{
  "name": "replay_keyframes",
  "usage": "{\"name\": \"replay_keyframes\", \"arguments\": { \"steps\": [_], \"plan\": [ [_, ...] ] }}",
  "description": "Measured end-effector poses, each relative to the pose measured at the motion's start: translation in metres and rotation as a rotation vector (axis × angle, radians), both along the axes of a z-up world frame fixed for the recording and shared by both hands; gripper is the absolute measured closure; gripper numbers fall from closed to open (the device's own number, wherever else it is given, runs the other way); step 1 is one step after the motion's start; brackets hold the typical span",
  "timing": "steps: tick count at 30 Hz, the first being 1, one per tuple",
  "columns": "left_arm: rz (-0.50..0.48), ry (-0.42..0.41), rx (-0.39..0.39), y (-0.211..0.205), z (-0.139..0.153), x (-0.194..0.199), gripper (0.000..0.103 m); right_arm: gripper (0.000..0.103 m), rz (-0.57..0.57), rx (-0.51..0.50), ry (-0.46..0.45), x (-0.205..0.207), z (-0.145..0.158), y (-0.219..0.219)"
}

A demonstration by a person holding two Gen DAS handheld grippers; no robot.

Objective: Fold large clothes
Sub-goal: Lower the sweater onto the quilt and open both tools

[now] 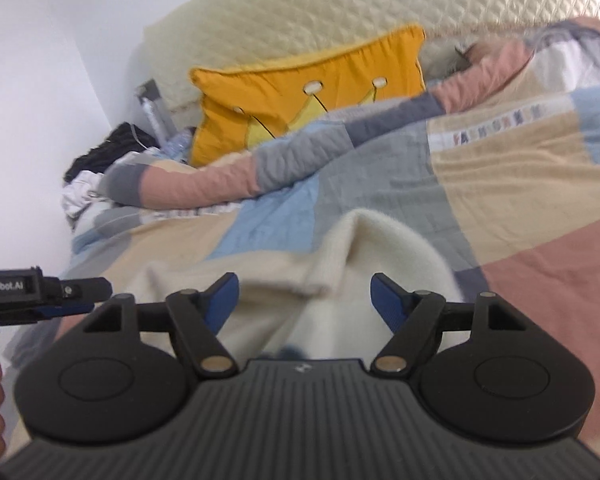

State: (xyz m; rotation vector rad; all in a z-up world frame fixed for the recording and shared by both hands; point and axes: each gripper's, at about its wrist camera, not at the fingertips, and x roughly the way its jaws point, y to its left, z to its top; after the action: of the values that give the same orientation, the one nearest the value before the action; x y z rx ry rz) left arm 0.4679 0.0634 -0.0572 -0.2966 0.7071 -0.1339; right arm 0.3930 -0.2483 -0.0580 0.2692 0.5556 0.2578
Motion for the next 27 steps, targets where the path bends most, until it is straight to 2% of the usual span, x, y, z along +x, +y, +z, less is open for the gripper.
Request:
{"name": "replay_keyframes", "arguments": {
  "steps": [6,9,13,17,22,25,27],
  "plan": [
    [0.026,-0.013,-0.038,0.005,0.042,-0.1,0.044,0.028,-0.001,-0.013,-0.072,-0.093,0.041,-0.01],
    [0.016,-0.039,-0.003,-0.003,0.059,-0.156,0.044,0.028,-0.008,-0.009,-0.072,-0.145,0.058,-0.012],
    [0.006,-0.027,-0.028,-0.008,0.073,-0.223,0.044,0.028,0.014,-0.027,-0.087,-0.206,0.072,-0.013],
    [0.04,-0.017,-0.033,-0.006,0.083,-0.28,0.044,0.028,0.015,-0.022,-0.098,-0.255,0.08,-0.017],
    [0.061,0.039,-0.011,-0.003,0.077,-0.329,0.044,0.028,0.016,-0.021,-0.096,-0.299,0.079,-0.023],
    [0.073,0.091,-0.004,-0.001,0.061,-0.346,0.045,0.028,0.011,-0.009,-0.073,-0.318,0.067,-0.024],
    [0.074,0.13,-0.035,0.006,0.046,-0.351,0.046,0.028,0.016,0.007,-0.045,-0.324,0.056,-0.024]
  ]
}}
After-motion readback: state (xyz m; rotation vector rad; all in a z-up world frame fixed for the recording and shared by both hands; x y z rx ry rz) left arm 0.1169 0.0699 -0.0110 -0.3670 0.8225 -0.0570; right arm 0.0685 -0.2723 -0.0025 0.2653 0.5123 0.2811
